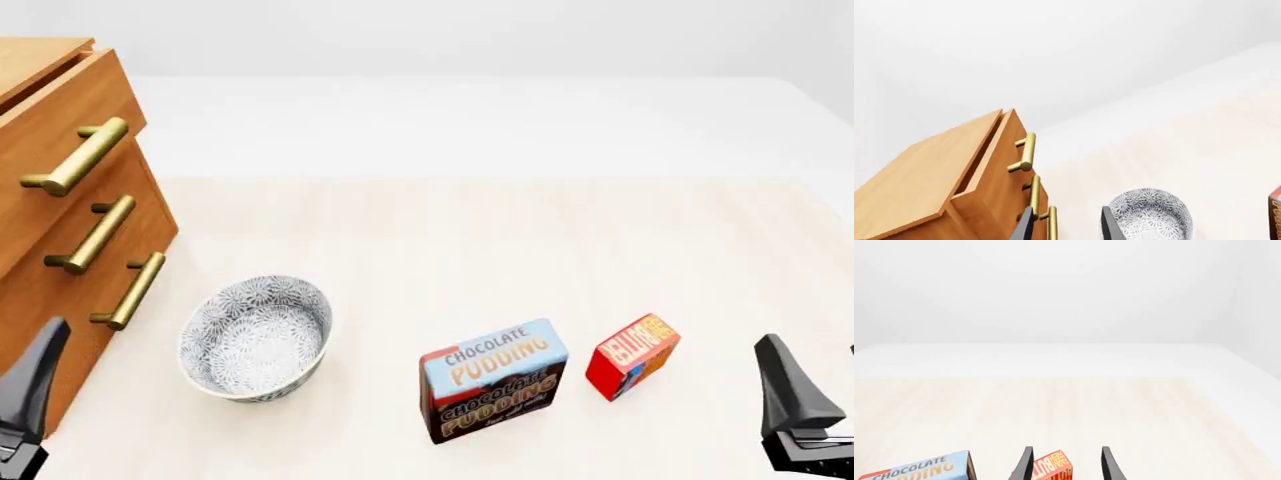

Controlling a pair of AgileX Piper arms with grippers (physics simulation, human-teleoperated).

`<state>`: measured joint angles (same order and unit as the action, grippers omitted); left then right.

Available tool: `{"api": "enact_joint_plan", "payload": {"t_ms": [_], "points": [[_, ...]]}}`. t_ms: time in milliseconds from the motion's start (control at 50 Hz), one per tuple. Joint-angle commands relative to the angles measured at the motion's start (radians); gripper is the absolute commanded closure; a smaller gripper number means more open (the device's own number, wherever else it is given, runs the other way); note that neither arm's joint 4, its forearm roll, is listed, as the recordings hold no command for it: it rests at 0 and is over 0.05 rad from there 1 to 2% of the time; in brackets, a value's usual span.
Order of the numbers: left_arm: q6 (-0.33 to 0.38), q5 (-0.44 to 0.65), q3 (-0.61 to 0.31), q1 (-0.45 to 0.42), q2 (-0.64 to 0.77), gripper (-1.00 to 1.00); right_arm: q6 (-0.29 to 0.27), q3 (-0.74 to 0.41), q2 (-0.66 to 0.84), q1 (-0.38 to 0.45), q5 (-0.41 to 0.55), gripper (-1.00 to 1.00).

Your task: Put the butter at the back in the top drawer of the cabinet and close it.

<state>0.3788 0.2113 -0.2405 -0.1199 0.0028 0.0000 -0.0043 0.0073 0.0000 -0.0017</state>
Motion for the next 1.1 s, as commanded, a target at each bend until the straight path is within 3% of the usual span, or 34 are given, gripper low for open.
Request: {"api": "enact_joint_plan", "payload": {"t_ms": [20, 280, 520, 1100], "points": [[0.123, 0.118, -0.052, -0.045, 0.000, -1.00, 0.000, 0.000, 0.000, 0.000, 0.000, -1.00], [0.262, 0.178, -0.155, -0.049, 0.070, -1.00, 0.000, 0.000, 0.000, 0.000, 0.000, -1.00], [0.345, 0.185, -0.215, -0.043, 0.174, -1.00, 0.000, 0.000, 0.000, 0.000, 0.000, -1.00], [0.582, 0.160, -0.244, -0.042, 0.275, -1.00, 0.000, 0.000, 0.000, 0.000, 0.000, -1.00]]}}
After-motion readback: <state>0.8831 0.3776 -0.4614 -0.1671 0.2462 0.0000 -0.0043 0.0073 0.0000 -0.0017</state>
